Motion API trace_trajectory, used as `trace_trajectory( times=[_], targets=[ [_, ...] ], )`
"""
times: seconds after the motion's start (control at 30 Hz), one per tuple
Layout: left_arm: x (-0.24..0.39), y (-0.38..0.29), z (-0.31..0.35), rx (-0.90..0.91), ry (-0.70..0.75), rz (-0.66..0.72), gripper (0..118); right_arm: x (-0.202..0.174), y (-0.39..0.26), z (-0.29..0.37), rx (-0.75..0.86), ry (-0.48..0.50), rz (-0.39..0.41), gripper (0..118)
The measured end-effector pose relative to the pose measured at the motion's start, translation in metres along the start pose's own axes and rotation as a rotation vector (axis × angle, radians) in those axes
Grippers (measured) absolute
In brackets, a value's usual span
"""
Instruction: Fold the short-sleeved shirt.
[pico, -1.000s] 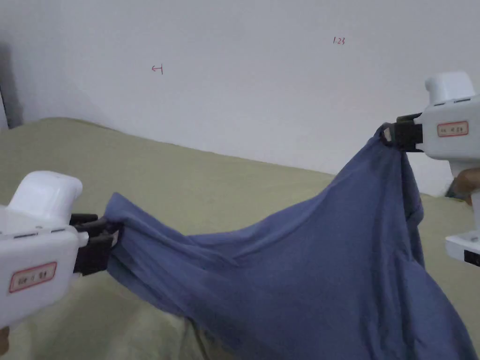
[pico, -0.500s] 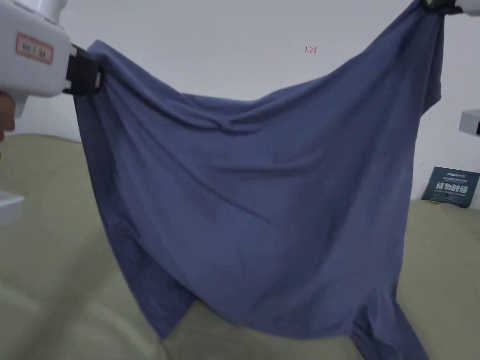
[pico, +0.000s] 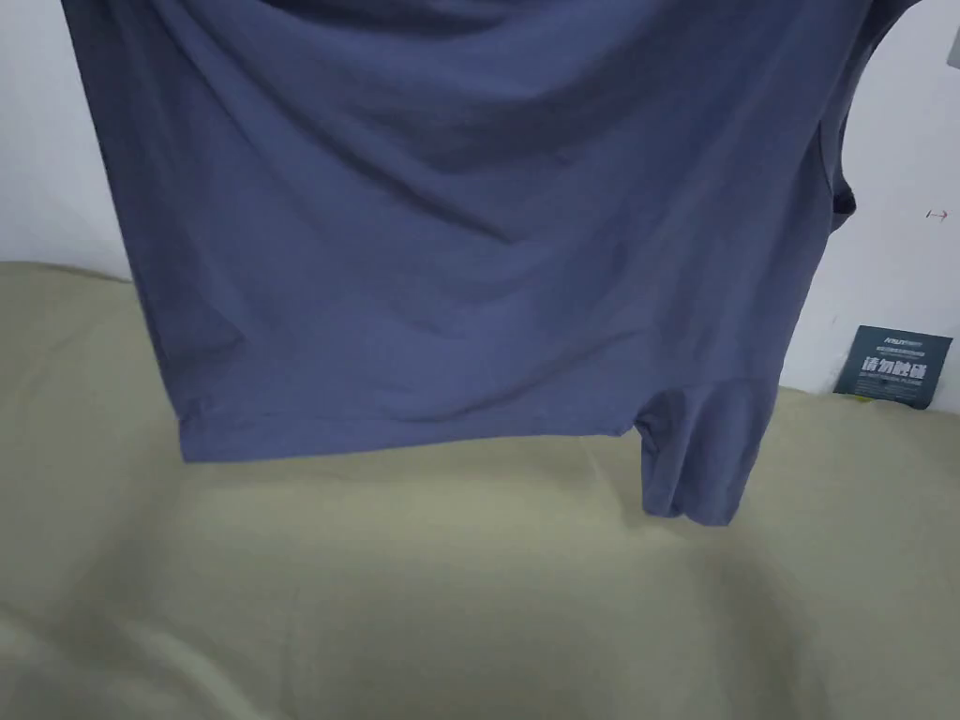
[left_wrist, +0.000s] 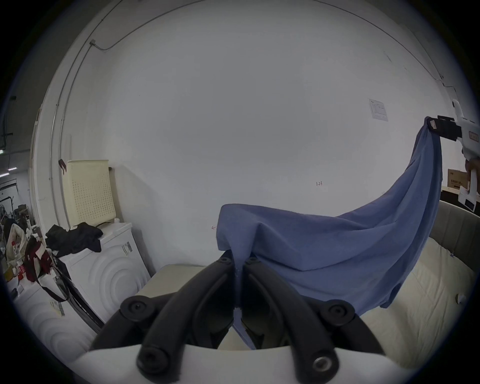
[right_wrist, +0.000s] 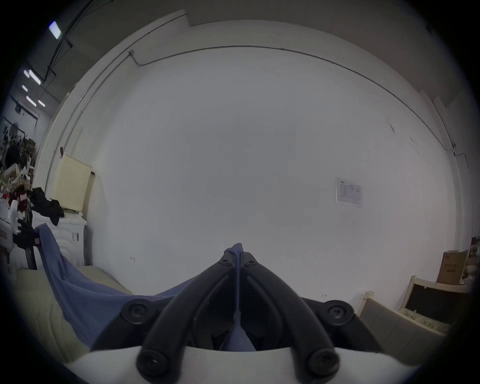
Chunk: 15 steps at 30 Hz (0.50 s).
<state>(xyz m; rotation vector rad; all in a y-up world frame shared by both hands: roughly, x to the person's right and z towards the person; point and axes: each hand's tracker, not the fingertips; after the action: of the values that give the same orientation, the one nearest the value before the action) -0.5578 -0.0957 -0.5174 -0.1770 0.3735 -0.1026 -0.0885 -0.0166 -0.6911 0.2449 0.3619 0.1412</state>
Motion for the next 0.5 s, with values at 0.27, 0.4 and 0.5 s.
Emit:
trace_trajectory(
  times=[0.27,0.4,0.5],
  targets=[
    [0.013,-0.07,0.011,-0.065,-0.099,-0.001,2,-0.001,-0.075,0.063,-0.14,0.104,-0.075,2],
    [0.023,-0.131,0.036,-0.133,-0.16,0.002,2,-0.011,-0.125,0.109,-0.242,0.18,-0.054,2],
    [0.027,-0.171,0.059,-0.177,-0.188,-0.004,2,-0.028,-0.15,0.16,-0.324,0.229,-0.07,2]
  ],
)
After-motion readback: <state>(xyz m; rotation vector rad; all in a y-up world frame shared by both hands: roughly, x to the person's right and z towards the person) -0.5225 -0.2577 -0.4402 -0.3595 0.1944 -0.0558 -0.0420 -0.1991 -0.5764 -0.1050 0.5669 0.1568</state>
